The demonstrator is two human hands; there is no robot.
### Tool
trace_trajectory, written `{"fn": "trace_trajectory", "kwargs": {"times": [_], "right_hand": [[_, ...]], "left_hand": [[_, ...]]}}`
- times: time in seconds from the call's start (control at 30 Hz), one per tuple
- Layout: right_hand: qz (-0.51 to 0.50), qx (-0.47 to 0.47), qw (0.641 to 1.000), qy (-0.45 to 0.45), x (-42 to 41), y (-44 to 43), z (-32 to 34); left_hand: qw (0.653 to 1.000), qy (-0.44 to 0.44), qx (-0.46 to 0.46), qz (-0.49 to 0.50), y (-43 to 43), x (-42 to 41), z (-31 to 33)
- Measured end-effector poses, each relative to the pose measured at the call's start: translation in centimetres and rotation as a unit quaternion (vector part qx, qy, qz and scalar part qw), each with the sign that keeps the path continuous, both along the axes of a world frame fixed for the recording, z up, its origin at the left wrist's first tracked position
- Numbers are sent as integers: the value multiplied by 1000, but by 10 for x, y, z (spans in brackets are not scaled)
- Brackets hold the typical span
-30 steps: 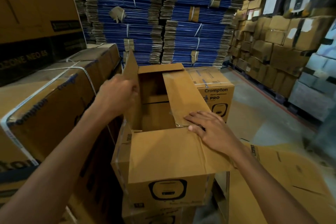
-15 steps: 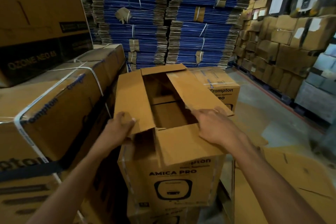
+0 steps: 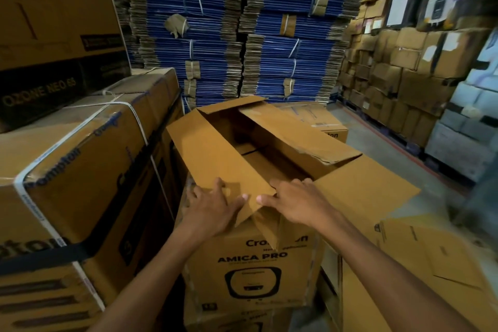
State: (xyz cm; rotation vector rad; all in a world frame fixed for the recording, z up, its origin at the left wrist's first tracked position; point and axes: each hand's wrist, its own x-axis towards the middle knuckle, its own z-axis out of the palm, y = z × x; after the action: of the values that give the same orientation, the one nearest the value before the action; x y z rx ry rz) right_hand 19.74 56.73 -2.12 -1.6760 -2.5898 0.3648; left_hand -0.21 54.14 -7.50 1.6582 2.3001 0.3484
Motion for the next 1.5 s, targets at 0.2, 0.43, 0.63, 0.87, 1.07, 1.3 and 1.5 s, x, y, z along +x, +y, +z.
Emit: {"fn": "trace_trajectory", "kwargs": {"times": [0.2,0.43,0.63,0.87,1.07,1.3,1.5], "right_hand": [[-11,58,998,3,24,-5,-8],[-76,45,993,-82,114,3,12],[-87,102,989,-54,109,17,-9],[-34,159,986,34,42,22,-26],[-47,183,978,87,52,22,-41],[-32,217,965,143,54,26,-59],[-25,207,965,156,62,24,-61]], "left_hand": [[966,149,76,-196,36,9,20],[940,193,110,-259,77,-9,19],[929,155,158,-298,70,43,16],[901,121,251,-333,53,88,-3],[957,136,160,-198,49,18,16],[950,150,269,-56,53,-62,43],[977,134,148,80,57,-97,36]]}}
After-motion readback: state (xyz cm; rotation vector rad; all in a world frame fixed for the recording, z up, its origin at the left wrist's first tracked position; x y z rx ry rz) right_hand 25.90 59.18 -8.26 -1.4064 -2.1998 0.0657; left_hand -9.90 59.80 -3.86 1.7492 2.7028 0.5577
